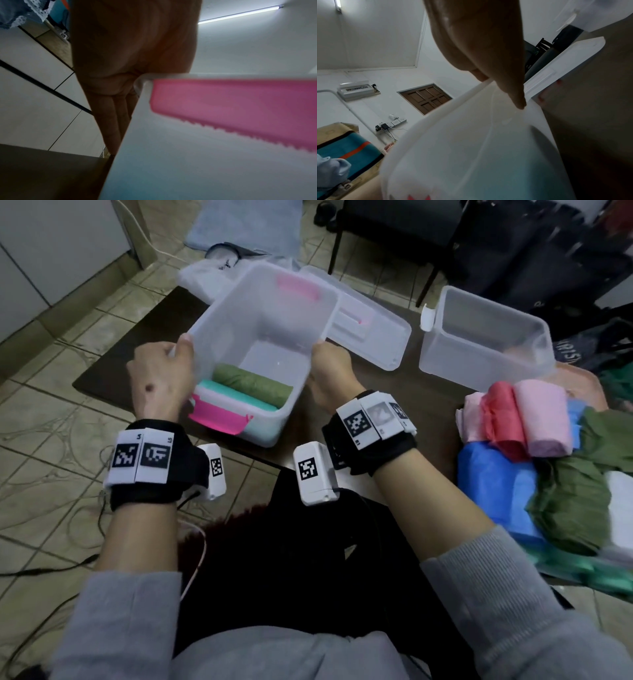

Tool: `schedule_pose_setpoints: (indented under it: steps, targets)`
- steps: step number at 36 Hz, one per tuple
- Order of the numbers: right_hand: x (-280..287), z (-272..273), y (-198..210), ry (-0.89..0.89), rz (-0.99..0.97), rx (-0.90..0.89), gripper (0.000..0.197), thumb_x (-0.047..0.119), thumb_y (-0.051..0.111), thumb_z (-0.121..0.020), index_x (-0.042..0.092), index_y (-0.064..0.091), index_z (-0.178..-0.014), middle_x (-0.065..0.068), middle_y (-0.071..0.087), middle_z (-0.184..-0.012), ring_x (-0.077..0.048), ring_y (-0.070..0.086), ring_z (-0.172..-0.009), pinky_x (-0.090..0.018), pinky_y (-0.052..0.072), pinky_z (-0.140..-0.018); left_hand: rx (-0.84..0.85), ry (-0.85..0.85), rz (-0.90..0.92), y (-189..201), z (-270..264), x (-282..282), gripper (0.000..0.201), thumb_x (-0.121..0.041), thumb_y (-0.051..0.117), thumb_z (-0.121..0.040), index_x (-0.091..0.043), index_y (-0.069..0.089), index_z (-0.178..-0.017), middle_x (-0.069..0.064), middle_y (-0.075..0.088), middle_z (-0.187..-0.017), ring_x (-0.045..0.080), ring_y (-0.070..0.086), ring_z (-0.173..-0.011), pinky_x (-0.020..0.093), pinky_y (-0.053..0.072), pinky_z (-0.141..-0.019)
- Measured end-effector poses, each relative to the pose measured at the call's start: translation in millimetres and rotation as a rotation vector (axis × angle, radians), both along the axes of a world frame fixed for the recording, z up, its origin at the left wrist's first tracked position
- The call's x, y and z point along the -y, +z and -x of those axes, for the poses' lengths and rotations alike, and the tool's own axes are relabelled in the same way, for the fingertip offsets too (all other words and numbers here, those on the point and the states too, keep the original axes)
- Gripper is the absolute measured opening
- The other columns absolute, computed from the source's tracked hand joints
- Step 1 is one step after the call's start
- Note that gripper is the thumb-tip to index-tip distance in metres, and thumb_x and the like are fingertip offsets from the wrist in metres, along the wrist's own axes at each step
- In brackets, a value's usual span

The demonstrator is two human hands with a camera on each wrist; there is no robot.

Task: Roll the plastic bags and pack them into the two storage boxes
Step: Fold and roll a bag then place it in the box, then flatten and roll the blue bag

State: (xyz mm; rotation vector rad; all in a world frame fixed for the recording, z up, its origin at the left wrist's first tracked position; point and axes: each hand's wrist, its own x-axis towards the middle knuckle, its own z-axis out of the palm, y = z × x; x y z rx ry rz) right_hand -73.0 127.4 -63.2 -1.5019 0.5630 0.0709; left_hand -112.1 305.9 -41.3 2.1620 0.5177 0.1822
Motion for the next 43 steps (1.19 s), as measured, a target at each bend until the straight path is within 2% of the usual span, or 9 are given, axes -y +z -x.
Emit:
schedule_pose_setpoints:
  steps: [3, 7, 11, 14, 16, 19, 25, 31, 43]
  targets:
    - [0.0, 0.8, -7.1, 0.018, -0.053, 0.013, 0.037, 0.021, 0.043, -0.094, 0.002, 0.054, -0.124, -0.016, 0.061, -0.116, -0.032, 0.058, -0.107, -0.042, 0.046, -0.093, -0.002, 0.011, 0.003, 1.2, 0.6, 1.7, 0.043, -0.043, 0.043, -0.093, -0.013, 0.065, -0.115, 0.013, 0.063, -0.116, 0.032, 0.06, -0.103, 0.042, 0.049, -0.093]
    - [6.8, 5.3, -6.6, 0.069, -0.034, 0.05, 0.04, 0.028, 0.044, -0.095, 0.005, 0.056, -0.125, -0.011, 0.062, -0.118, -0.024, 0.058, -0.106, -0.038, 0.045, -0.097, 0.055, 0.016, -0.024, 6.3, 0.2, 5.0, 0.042, -0.037, 0.049, -0.093, -0.017, 0.054, -0.129, 0.006, 0.056, -0.13, 0.024, 0.055, -0.116, 0.035, 0.044, -0.1]
    - [22.0, 13.5, 2.2, 0.082, -0.08, 0.029, 0.015, 0.025, 0.044, -0.096, 0.019, 0.057, -0.091, 0.002, 0.057, -0.086, -0.007, 0.048, -0.069, -0.02, 0.037, -0.065, 0.234, -0.017, -0.117, 19.9, 5.0, 16.9, 0.042, -0.036, 0.047, -0.093, -0.014, 0.052, -0.129, 0.005, 0.054, -0.132, 0.022, 0.048, -0.124, 0.034, 0.038, -0.104]
    - [38.4, 20.3, 8.0, 0.009, -0.096, -0.002, 0.031, 0.018, 0.04, -0.098, 0.027, 0.036, -0.069, 0.011, 0.034, -0.069, -0.001, 0.031, -0.06, -0.019, 0.029, -0.059, 0.378, -0.103, -0.167, 37.0, 15.1, 38.0, 0.038, -0.029, 0.046, -0.093, -0.012, 0.055, -0.126, 0.004, 0.056, -0.131, 0.017, 0.049, -0.122, 0.024, 0.034, -0.1]
    - [50.5, 27.4, 11.2, 0.014, -0.051, 0.014, 0.019, 0.018, 0.04, -0.1, 0.02, 0.056, -0.089, 0.001, 0.056, -0.088, -0.011, 0.053, -0.08, -0.029, 0.042, -0.079, 0.46, -0.172, -0.153, 48.7, 23.7, 58.2, 0.036, -0.025, 0.045, -0.093, -0.013, 0.056, -0.125, 0.002, 0.057, -0.129, 0.014, 0.05, -0.12, 0.02, 0.034, -0.099]
    - [70.4, 43.0, 16.2, -0.031, 0.092, 0.042, 0.037, 0.018, 0.044, -0.099, 0.002, 0.047, -0.133, -0.009, 0.055, -0.117, -0.021, 0.053, -0.108, -0.032, 0.04, -0.096, 0.51, -0.291, -0.105, 55.0, 37.8, 94.2, 0.033, -0.023, 0.046, -0.094, -0.015, 0.056, -0.124, -0.001, 0.057, -0.127, 0.01, 0.05, -0.118, 0.016, 0.033, -0.097]
    - [125.3, 78.1, 11.0, -0.152, 0.615, -0.024, 0.028, 0.01, 0.048, -0.087, 0.011, 0.058, -0.114, -0.012, 0.055, -0.124, -0.026, 0.05, -0.118, -0.03, 0.037, -0.098, 0.314, -0.583, -0.09, 12.3, 60.1, 167.6, 0.032, -0.02, 0.05, -0.094, -0.013, 0.056, -0.124, 0.005, 0.058, -0.126, 0.021, 0.052, -0.116, 0.02, 0.031, -0.094]
    - [171.8, 125.9, -1.3, -0.273, 1.18, -0.383, 0.04, 0.017, 0.048, -0.091, 0.003, 0.04, -0.127, -0.018, 0.036, -0.135, -0.034, 0.034, -0.126, -0.044, 0.038, -0.096, -0.071, -0.821, -0.187, -58.9, 65.6, 200.1, 0.05, -0.024, 0.053, -0.093, -0.006, 0.04, -0.138, 0.014, 0.036, -0.146, 0.026, 0.029, -0.138, 0.033, 0.021, -0.114]
    - [204.9, 156.1, -18.4, -0.2, 0.988, -0.669, 0.073, 0.034, 0.065, -0.085, -0.002, 0.027, -0.136, -0.019, 0.03, -0.141, -0.033, 0.033, -0.131, -0.04, 0.038, -0.1, -0.198, -0.873, -0.432, -95.1, 73.6, 202.9, 0.066, -0.044, 0.032, -0.099, -0.012, 0.006, -0.151, 0.012, -0.01, -0.158, 0.026, -0.013, -0.145, 0.04, -0.006, -0.116]
